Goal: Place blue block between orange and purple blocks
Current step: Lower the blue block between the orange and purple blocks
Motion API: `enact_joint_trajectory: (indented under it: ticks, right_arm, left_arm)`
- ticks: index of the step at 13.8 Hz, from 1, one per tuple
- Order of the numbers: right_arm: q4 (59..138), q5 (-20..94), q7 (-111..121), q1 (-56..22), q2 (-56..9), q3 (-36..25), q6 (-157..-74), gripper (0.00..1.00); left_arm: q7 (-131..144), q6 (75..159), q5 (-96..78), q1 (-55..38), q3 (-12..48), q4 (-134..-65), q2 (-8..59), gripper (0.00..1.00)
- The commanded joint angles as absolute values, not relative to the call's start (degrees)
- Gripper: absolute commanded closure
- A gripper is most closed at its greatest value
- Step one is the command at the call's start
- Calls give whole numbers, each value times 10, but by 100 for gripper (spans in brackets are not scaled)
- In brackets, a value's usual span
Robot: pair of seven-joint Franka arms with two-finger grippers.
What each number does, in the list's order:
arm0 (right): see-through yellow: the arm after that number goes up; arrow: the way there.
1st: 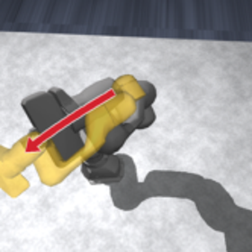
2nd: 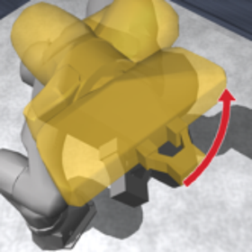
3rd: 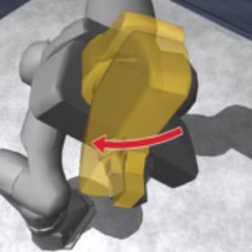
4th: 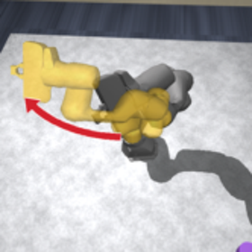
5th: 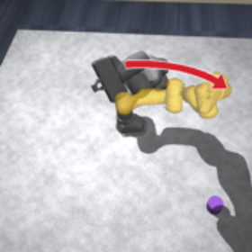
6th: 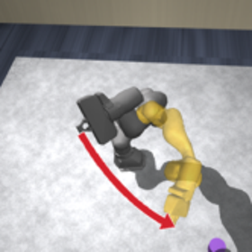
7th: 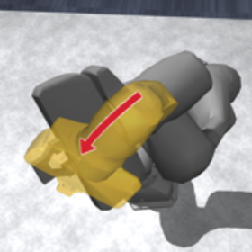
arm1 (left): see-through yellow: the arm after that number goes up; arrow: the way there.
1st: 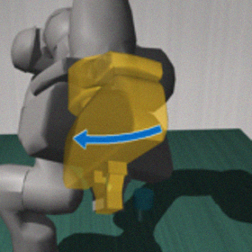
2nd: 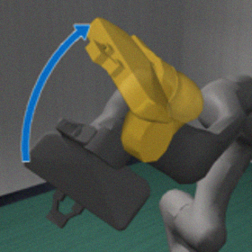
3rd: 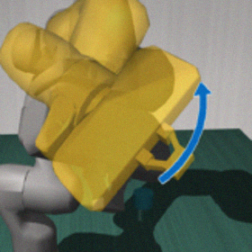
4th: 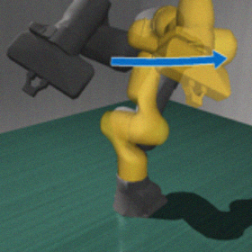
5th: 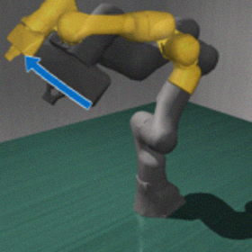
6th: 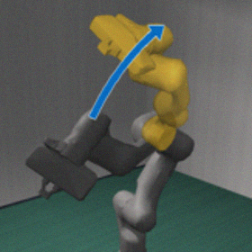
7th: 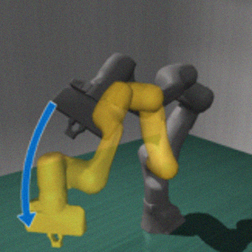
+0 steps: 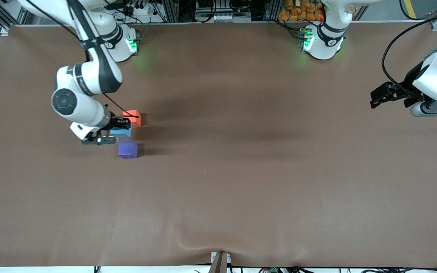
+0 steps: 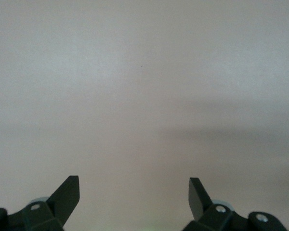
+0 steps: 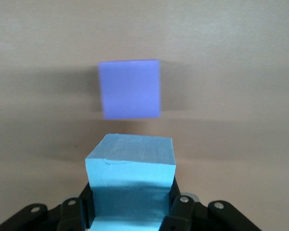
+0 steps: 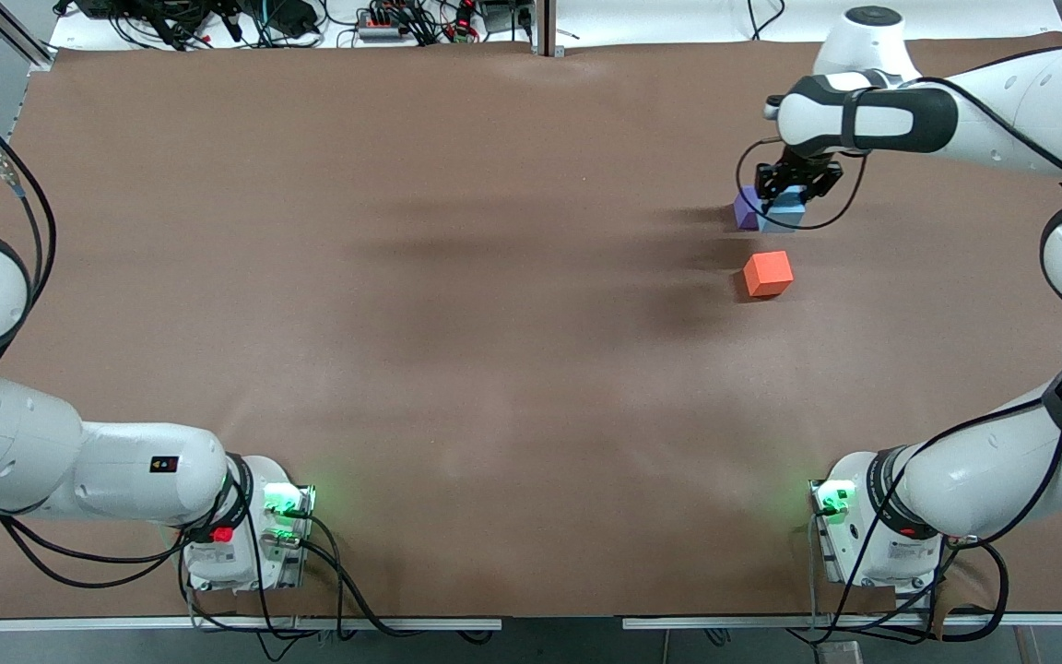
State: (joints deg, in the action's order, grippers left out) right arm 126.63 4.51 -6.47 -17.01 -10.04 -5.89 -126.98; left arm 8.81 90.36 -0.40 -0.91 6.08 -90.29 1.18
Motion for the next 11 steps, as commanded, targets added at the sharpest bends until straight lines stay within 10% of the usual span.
enact_joint_trajectory:
  ticks: [1,11]
  right_arm:
    - [1285,38,-55,-164,-119,-47,-1314,70]
    - [1284,40,-51,-169,-159,-45,-1349,70]
  left_arm:
    - [76,903,0,-3,65,-908,4,0]
    - [76,907,0,-3,65,-908,6,0]
